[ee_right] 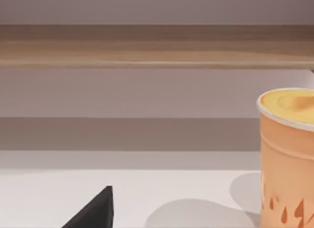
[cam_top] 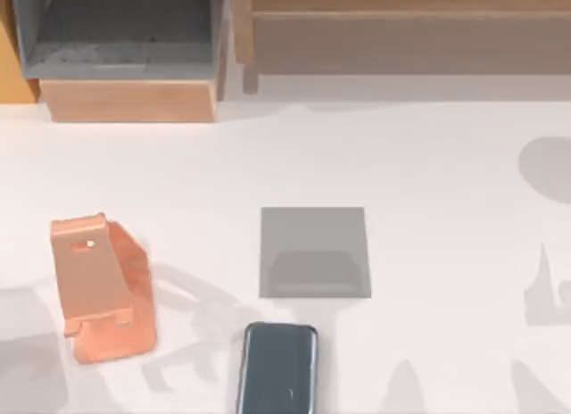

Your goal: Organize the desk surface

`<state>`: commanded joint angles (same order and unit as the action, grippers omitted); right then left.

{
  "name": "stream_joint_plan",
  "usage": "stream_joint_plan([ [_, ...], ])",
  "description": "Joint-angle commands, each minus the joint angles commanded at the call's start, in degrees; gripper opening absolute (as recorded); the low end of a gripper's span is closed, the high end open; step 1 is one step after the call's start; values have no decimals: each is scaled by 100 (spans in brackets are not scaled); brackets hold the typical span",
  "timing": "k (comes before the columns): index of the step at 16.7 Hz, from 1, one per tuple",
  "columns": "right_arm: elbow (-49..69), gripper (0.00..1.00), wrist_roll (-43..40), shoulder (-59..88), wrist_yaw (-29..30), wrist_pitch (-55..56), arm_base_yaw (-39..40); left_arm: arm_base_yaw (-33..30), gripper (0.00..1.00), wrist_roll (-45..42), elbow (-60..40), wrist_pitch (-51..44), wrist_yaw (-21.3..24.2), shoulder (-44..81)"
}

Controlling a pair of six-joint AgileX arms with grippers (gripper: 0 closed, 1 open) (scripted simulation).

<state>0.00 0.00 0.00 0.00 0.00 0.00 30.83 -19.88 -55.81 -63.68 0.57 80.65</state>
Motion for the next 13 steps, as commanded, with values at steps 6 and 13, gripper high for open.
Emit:
stream_joint_plan([
  [6, 0, 100, 0, 0, 0, 0, 0, 9, 0, 32, -59, -2, -4, 83],
  [13, 0, 100, 0, 0, 0, 0, 0, -1130, 0, 1152, -1684, -96, 19, 1681],
])
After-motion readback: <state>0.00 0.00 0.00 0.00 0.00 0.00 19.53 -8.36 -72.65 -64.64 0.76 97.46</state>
